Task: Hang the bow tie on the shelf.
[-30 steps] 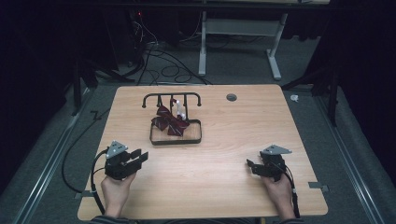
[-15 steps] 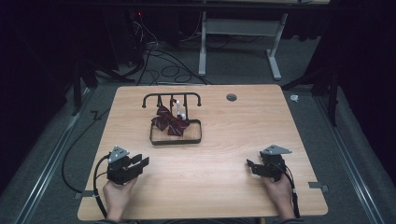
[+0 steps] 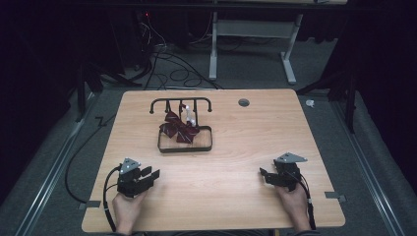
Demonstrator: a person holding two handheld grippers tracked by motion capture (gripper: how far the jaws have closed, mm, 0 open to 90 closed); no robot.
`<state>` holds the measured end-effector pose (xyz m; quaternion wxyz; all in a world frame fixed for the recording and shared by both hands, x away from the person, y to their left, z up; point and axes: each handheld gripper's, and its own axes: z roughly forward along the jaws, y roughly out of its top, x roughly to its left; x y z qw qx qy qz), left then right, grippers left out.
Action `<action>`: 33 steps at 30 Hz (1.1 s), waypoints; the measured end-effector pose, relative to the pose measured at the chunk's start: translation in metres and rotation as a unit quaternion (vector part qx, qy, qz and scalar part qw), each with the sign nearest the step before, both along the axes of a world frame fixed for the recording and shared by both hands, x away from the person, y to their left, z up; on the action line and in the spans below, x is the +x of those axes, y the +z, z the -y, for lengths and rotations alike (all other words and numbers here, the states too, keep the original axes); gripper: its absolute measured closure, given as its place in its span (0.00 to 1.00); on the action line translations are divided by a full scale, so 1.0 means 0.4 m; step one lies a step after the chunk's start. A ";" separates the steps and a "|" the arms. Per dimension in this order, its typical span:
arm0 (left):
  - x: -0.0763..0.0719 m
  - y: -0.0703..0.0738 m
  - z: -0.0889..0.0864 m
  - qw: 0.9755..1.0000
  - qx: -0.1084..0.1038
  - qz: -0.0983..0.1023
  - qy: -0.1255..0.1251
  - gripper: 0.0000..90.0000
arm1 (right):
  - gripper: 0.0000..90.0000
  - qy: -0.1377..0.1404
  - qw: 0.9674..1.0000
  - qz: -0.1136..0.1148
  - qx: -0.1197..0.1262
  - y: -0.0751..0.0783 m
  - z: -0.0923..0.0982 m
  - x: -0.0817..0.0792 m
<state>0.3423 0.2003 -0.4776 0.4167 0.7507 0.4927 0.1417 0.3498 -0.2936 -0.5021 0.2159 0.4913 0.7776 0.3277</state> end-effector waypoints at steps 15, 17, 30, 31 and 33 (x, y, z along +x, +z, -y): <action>0.004 -0.047 0.027 0.999 0.032 -0.005 0.006 0.62 | 0.36 0.001 1.000 0.001 0.000 0.000 0.000 0.000; 0.007 -0.052 0.033 0.999 0.036 -0.004 0.007 0.61 | 0.36 0.000 1.000 0.000 0.000 0.000 0.000 0.000; 0.009 -0.074 0.066 0.996 0.083 0.024 0.013 0.50 | 0.36 0.001 1.000 0.000 0.000 0.000 0.000 0.000; 0.008 -0.073 0.068 0.996 0.087 0.023 0.012 0.49 | 0.36 0.001 1.000 0.000 0.000 0.000 0.000 0.000; 0.007 -0.074 0.071 0.996 0.090 0.024 0.011 0.46 | 0.36 0.000 1.000 0.000 0.000 0.000 0.000 0.000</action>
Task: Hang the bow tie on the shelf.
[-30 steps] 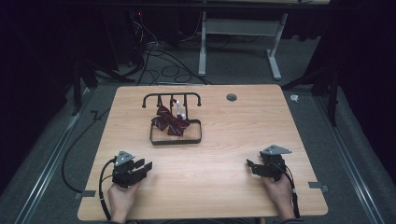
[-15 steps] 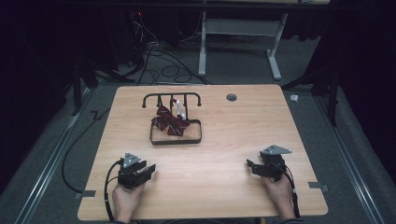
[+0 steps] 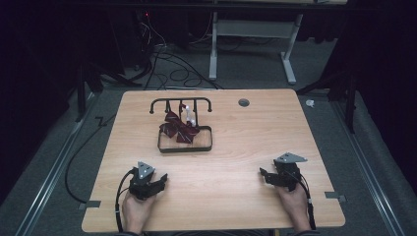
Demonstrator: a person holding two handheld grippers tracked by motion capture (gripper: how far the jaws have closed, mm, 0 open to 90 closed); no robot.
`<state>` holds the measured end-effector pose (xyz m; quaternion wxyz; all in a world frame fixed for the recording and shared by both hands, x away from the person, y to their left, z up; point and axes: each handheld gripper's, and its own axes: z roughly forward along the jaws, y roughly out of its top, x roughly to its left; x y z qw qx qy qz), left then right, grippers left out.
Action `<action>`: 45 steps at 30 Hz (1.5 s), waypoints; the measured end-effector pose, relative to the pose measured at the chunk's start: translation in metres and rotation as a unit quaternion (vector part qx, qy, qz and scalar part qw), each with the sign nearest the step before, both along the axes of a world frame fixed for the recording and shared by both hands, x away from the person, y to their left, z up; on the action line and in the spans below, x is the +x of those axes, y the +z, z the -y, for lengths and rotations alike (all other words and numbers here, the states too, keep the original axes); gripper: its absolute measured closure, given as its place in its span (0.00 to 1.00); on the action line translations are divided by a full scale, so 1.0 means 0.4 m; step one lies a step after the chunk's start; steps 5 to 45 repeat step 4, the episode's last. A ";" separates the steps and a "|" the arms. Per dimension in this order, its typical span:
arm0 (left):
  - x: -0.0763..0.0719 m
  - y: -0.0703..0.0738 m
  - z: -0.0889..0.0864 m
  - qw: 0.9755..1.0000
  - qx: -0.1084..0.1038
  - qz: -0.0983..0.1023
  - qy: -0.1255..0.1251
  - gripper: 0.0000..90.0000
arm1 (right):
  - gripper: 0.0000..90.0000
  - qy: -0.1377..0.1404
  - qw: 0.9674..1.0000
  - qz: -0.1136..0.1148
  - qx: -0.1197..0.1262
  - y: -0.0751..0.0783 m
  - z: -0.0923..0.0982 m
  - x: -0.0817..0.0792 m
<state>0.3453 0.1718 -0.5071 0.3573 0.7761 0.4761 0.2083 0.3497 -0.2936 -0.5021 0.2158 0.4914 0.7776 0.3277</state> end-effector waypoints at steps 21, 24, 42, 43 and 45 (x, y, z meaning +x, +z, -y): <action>0.000 0.000 0.001 1.000 0.000 -0.002 -0.002 0.44 | 0.36 0.001 1.000 0.000 0.000 0.000 0.000 0.000; 0.000 0.000 0.001 1.000 0.000 -0.002 -0.002 0.44 | 0.36 0.001 1.000 0.000 0.000 0.000 0.000 0.000; 0.000 0.000 0.001 1.000 0.000 -0.002 -0.002 0.44 | 0.36 0.001 1.000 0.000 0.000 0.000 0.000 0.000; 0.000 0.000 0.001 1.000 0.000 -0.002 -0.002 0.44 | 0.36 0.001 1.000 0.000 0.000 0.000 0.000 0.000; 0.000 0.000 0.001 1.000 0.000 -0.002 -0.002 0.44 | 0.36 0.001 1.000 0.000 0.000 0.000 0.000 0.000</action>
